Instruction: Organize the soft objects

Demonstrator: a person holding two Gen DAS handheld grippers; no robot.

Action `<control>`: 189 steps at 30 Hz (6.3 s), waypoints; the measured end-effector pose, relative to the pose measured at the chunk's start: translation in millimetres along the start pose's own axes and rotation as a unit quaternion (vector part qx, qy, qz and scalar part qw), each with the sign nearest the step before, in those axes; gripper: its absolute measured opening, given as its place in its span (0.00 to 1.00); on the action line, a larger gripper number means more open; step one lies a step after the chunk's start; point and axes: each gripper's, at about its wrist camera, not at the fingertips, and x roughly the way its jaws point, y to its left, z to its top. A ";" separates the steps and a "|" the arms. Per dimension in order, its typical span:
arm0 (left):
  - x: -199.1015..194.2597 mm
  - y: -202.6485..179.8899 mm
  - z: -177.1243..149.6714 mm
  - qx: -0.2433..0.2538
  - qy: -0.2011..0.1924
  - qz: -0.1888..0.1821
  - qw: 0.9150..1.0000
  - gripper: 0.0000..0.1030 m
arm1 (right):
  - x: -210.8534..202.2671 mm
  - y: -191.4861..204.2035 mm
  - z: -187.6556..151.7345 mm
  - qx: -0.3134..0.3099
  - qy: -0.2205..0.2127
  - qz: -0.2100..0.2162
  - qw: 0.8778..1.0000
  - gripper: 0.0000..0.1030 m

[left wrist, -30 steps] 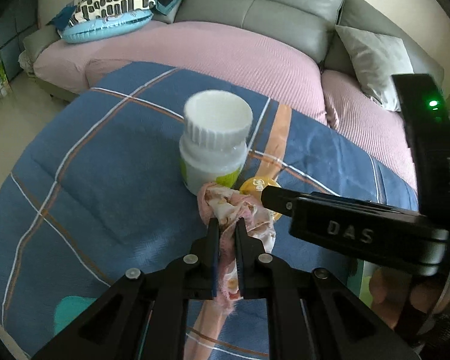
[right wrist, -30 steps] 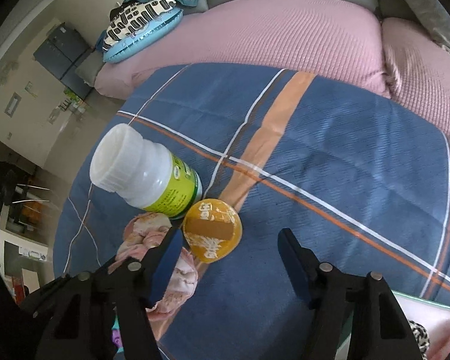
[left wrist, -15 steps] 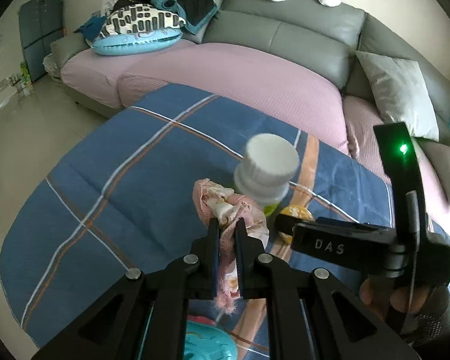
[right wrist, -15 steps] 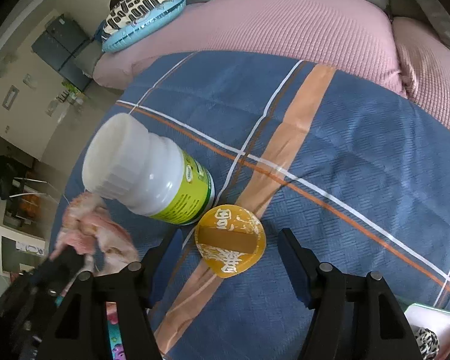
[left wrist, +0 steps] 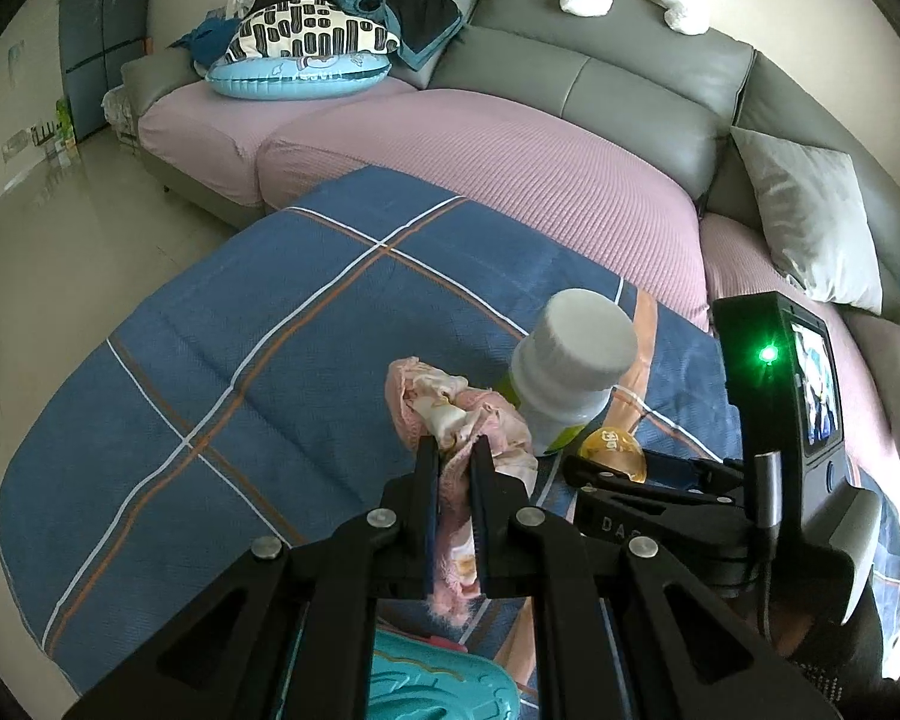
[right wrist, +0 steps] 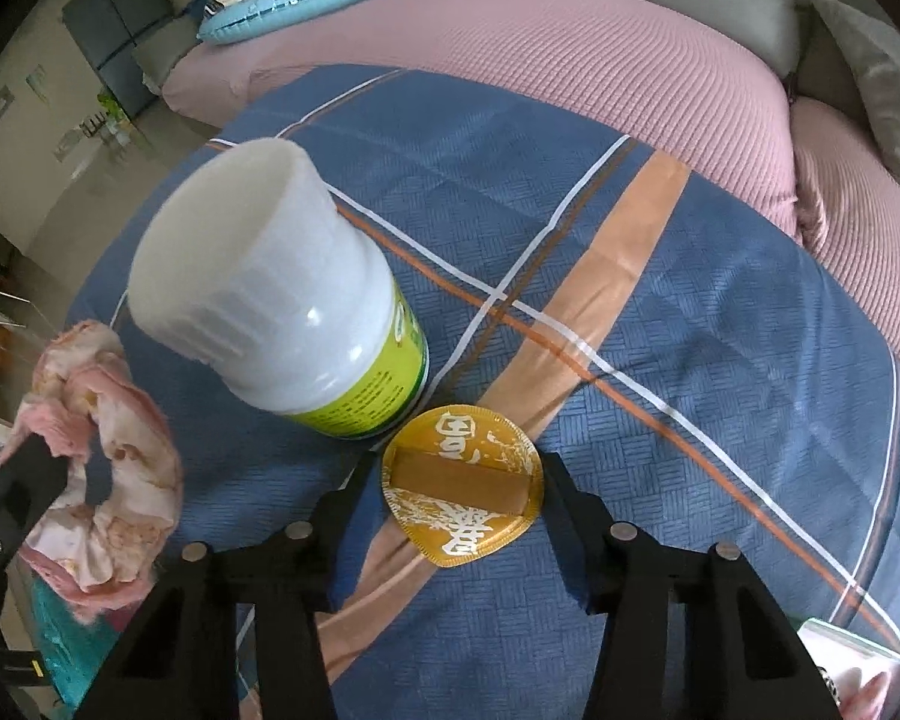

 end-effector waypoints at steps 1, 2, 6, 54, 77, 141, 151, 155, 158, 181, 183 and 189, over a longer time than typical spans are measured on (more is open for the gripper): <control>-0.4 -0.8 0.4 0.002 0.000 -0.002 1.000 0.09 | -1.3 -0.8 -1.4 0.001 0.000 0.002 1.000 0.53; -0.6 -0.9 0.5 0.003 0.000 -0.005 1.000 0.09 | -3.5 -1.8 -3.5 0.001 -0.001 0.003 1.000 0.53; -5.9 -2.7 1.5 0.008 -0.005 -0.012 1.000 0.09 | -15.4 -4.7 -16.1 0.007 -0.007 0.006 1.000 0.53; -140.2 -151.6 -66.0 0.205 0.003 -0.177 0.963 0.09 | -225.5 -135.7 -249.8 0.272 -0.147 -0.116 0.944 0.53; -63.4 -207.5 -139.6 0.274 0.115 -0.164 0.941 0.09 | -180.9 -171.7 -286.0 0.298 -0.078 -0.123 0.943 0.53; -97.5 -78.5 -161.2 0.242 0.069 -0.047 0.967 0.92 | -209.1 -80.3 -320.4 0.254 -0.066 -0.175 0.949 1.00; -102.0 -61.4 -171.4 0.227 0.071 -0.029 0.971 0.92 | -205.6 -63.2 -330.6 0.244 -0.074 -0.172 0.951 1.00; -103.2 -55.1 -175.9 0.221 0.074 -0.021 0.972 0.92 | -201.3 -57.1 -333.5 0.239 -0.071 -0.172 0.953 1.00; -104.4 -50.6 -176.7 0.218 0.074 -0.017 0.973 0.92 | -198.0 -53.8 -336.5 0.237 -0.066 -0.172 0.954 1.00; -106.2 -42.3 -190.4 0.232 0.070 -0.014 0.970 0.92 | -190.1 -51.8 -350.9 0.245 -0.062 -0.171 0.952 1.00; -106.7 -42.0 -190.4 0.232 0.069 -0.015 0.970 0.92 | -189.8 -51.9 -351.4 0.245 -0.062 -0.172 0.952 1.00; -109.7 -43.4 -190.0 0.232 0.067 -0.014 0.970 0.92 | -191.3 -52.3 -351.6 0.244 -0.064 -0.173 0.952 1.00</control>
